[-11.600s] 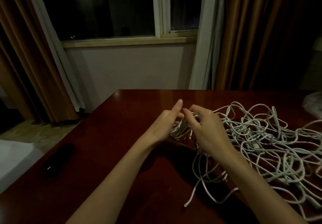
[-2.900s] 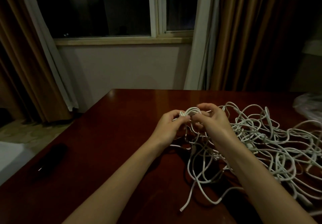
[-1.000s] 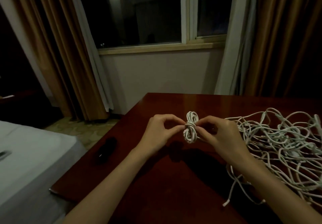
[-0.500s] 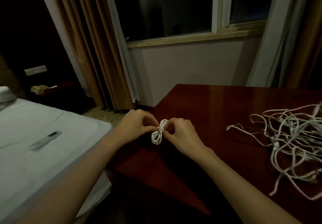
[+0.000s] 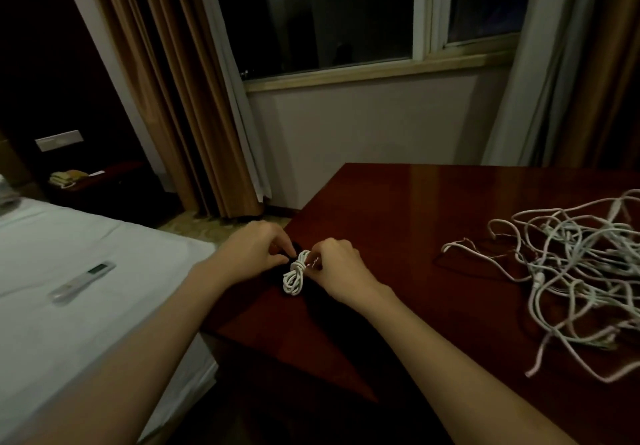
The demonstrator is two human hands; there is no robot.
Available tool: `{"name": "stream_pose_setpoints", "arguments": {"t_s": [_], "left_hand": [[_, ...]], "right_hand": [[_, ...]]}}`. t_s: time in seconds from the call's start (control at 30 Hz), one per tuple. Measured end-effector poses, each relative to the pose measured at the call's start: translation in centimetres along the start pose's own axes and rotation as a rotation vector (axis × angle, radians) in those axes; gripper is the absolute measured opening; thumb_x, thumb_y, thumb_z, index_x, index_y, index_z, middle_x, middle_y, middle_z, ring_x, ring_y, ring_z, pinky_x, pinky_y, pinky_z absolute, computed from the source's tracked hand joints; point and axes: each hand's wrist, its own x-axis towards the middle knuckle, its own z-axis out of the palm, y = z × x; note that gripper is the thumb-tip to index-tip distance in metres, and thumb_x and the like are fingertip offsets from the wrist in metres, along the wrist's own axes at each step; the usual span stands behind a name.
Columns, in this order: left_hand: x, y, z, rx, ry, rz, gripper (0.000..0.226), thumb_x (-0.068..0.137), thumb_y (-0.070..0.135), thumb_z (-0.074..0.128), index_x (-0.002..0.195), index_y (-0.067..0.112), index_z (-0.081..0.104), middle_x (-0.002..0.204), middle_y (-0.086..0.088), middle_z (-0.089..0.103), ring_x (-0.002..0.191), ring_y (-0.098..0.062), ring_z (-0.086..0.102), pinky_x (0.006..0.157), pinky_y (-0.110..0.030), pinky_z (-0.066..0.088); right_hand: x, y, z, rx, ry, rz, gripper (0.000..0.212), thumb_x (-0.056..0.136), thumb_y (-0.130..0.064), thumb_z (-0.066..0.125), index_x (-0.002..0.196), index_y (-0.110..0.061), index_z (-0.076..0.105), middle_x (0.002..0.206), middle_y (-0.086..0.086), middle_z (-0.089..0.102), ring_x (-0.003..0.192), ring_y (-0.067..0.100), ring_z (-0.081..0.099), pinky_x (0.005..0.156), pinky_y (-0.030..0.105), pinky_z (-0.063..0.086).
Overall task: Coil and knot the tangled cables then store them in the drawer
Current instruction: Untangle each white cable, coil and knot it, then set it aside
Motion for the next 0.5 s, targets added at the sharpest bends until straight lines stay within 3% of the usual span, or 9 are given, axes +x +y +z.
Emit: {"name": "stream_pose_setpoints", "arguments": {"t_s": [0.17, 0.33, 0.5], "left_hand": [[1.7, 2.5, -2.3, 0.004, 0.034, 0.034, 0.016, 0.086, 0.022, 0.072, 0.102, 0.025, 0.075, 0.103, 0.012, 0.07, 0.094, -0.003, 0.064, 0.086, -0.024, 0.051], [4.7, 8.1, -2.8, 0.097, 0.023, 0.173, 0.021, 0.087, 0.027, 0.071, 0.108, 0.023, 0.071, 0.107, 0.008, 0.07, 0.095, -0.008, 0.064, 0.085, -0.032, 0.053], [8.2, 12.9, -1.6, 0.089, 0.013, 0.274, 0.025, 0.085, 0.029, 0.073, 0.109, 0.024, 0.07, 0.108, 0.006, 0.069, 0.094, -0.01, 0.064, 0.078, -0.026, 0.05]], "right_hand": [[-0.7, 0.7, -5.1, -0.218, -0.061, -0.035, 0.031, 0.088, -0.025, 0.068, 0.117, -0.018, 0.062, 0.118, 0.008, 0.062, 0.108, 0.029, 0.06, 0.091, 0.042, 0.051], [-2.4, 2.9, -10.9, -0.385, -0.004, 0.025, 0.034, 0.086, -0.022, 0.068, 0.12, -0.019, 0.061, 0.12, 0.005, 0.062, 0.111, 0.027, 0.06, 0.089, 0.041, 0.052], [-4.4, 6.1, -15.0, -0.435, 0.043, 0.121, 0.034, 0.086, -0.021, 0.068, 0.119, -0.019, 0.061, 0.115, 0.005, 0.064, 0.107, 0.027, 0.061, 0.084, 0.038, 0.052]]}}
